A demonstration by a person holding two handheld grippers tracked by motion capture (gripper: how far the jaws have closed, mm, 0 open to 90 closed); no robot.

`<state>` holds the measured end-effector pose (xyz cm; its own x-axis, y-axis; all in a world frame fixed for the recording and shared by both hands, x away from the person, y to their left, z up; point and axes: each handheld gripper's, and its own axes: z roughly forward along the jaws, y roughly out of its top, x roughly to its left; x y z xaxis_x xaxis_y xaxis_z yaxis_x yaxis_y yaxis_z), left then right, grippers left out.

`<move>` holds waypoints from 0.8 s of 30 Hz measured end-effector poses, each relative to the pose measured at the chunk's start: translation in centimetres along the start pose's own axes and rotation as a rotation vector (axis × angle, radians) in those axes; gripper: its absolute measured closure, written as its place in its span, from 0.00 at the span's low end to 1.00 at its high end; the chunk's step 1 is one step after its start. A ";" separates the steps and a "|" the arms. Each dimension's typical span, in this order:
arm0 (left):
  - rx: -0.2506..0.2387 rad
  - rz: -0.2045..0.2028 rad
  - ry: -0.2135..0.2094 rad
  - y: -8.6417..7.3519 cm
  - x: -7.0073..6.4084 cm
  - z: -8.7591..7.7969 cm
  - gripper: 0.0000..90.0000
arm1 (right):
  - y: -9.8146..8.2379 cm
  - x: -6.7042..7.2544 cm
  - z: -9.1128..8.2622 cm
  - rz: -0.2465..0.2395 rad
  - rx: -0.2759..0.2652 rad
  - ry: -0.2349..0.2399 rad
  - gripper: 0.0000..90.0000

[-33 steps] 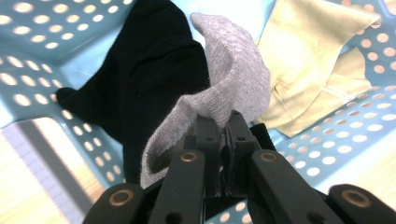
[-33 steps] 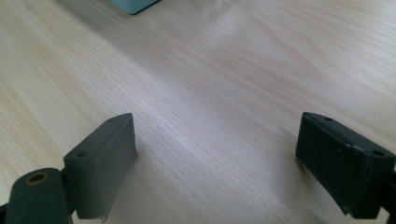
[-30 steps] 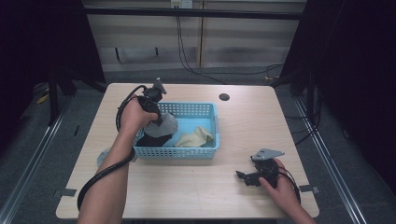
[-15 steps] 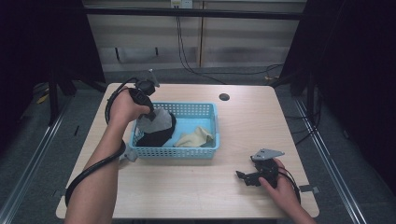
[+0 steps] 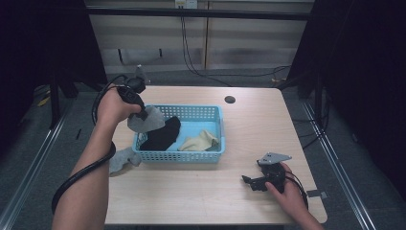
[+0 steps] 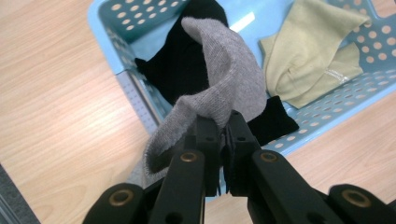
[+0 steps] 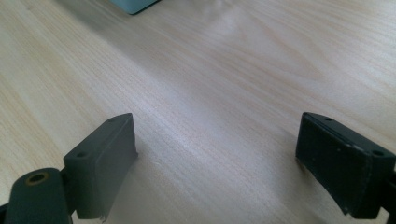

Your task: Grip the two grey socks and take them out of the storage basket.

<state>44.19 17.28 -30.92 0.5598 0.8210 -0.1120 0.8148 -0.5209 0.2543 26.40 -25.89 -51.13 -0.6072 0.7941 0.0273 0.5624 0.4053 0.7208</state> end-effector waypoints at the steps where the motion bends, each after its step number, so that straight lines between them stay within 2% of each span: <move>1: -0.001 0.000 0.004 -0.1 0.2 -0.1 0.96 | 0.0 0.0 0.0 0.000 0.000 0.000 0.13; 10: -0.025 -0.040 0.013 -1.5 1.7 -1.0 0.96 | 0.0 0.0 0.0 0.000 0.000 0.000 0.13; 18: -0.024 -0.071 0.028 -2.4 2.9 -1.4 0.96 | 0.0 0.0 0.0 0.000 0.000 0.000 0.13; 19: -0.030 -0.086 0.028 -2.6 3.0 -1.4 0.96 | 0.0 0.0 0.0 0.000 0.000 0.000 0.13; 22: -0.028 -0.098 0.043 -3.0 3.4 -1.4 0.96 | 0.0 0.0 0.0 0.000 0.000 0.000 0.13; 24: -0.033 -0.111 0.037 -3.3 3.8 -1.5 0.96 | 0.0 0.0 0.0 0.000 0.000 0.000 0.13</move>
<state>43.40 22.42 -30.75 0.4602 0.8815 -0.1055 0.8657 -0.4192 0.2736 26.40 -25.88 -51.13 -0.6070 0.7942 0.0272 0.5625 0.4052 0.7207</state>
